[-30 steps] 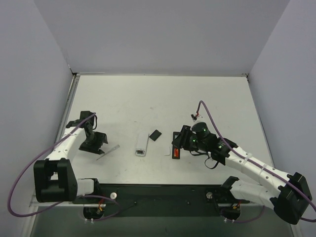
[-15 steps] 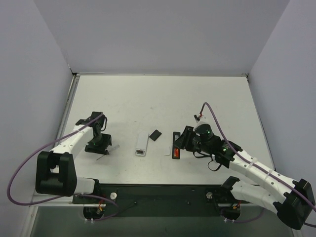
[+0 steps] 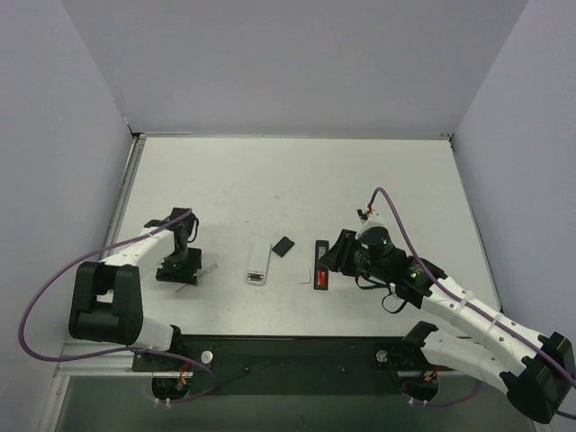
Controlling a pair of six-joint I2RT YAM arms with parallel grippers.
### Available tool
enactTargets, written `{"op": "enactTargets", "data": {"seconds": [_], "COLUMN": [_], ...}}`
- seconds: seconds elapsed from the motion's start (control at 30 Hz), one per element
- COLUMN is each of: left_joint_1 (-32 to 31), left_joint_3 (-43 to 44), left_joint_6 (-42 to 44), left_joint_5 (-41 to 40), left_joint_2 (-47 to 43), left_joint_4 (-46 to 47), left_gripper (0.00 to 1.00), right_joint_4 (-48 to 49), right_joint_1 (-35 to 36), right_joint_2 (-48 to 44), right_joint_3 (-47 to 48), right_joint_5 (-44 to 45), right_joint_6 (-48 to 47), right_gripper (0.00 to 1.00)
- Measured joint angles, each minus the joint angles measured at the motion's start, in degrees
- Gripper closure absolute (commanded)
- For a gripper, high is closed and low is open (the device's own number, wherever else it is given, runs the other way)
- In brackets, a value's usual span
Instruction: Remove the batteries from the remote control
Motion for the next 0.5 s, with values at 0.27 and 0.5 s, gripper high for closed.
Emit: {"op": "enactTargets", "data": {"seconds": [0.27,0.5], "left_joint_1": [-1.8,-2.2], "left_joint_3": [0.3,-0.6], "left_joint_6": [-0.7,-1.0], "left_joint_5": [-0.2,0.2], "left_joint_2": [2.2,1.1], "left_joint_4": [0.1,0.0], "left_gripper": [0.66,1.00], "right_joint_4": [-0.1,-0.2], "right_joint_1": [0.0,0.0], "right_joint_2": [0.1,0.5], "right_joint_3": [-0.1,-0.1], "right_joint_5": [0.0,0.0], "right_joint_6": [-0.2,-1.1], "right_gripper": [0.65,0.64]}}
